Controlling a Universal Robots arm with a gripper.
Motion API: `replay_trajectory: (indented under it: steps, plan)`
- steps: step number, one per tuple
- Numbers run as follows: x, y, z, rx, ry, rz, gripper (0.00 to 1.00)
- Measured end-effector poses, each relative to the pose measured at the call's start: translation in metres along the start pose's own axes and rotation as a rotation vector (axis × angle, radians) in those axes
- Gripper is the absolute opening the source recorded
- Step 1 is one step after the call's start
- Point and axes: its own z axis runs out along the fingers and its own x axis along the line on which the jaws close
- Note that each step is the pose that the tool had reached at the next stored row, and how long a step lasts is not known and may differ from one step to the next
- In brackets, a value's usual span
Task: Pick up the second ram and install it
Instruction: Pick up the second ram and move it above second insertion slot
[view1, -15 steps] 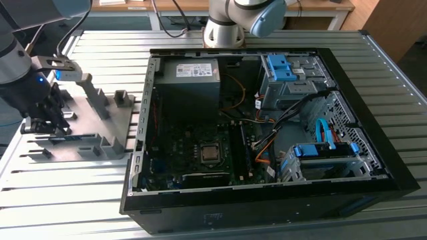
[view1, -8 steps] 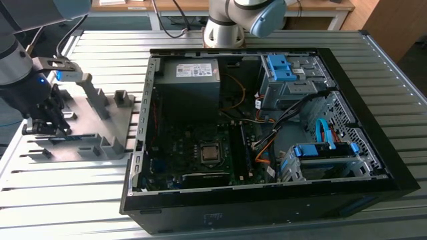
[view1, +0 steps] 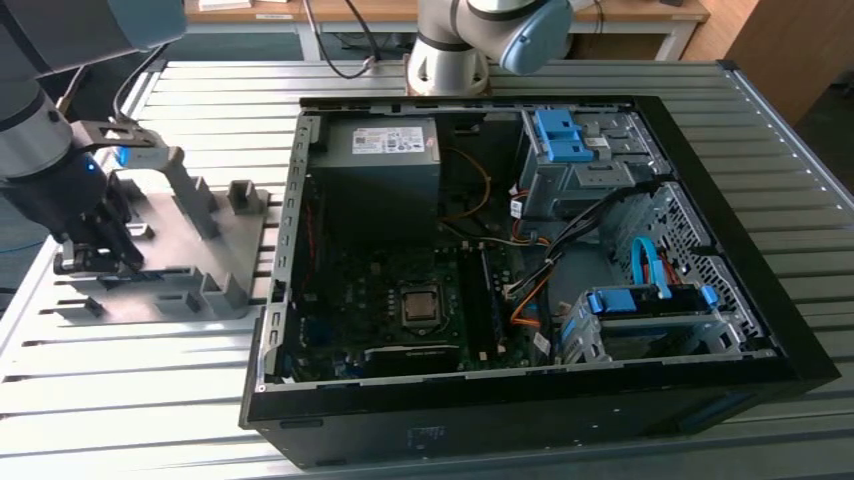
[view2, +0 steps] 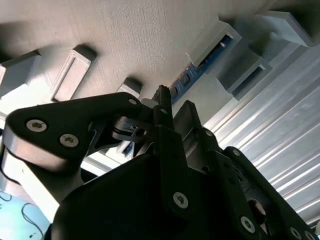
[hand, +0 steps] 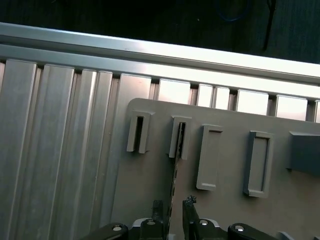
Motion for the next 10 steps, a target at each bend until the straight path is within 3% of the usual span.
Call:
replay_trajectory:
  steps: [10]
  plan:
    - [0.0000, -0.0001, 0.0117, 0.0001, 0.0000, -0.004, 0.29]
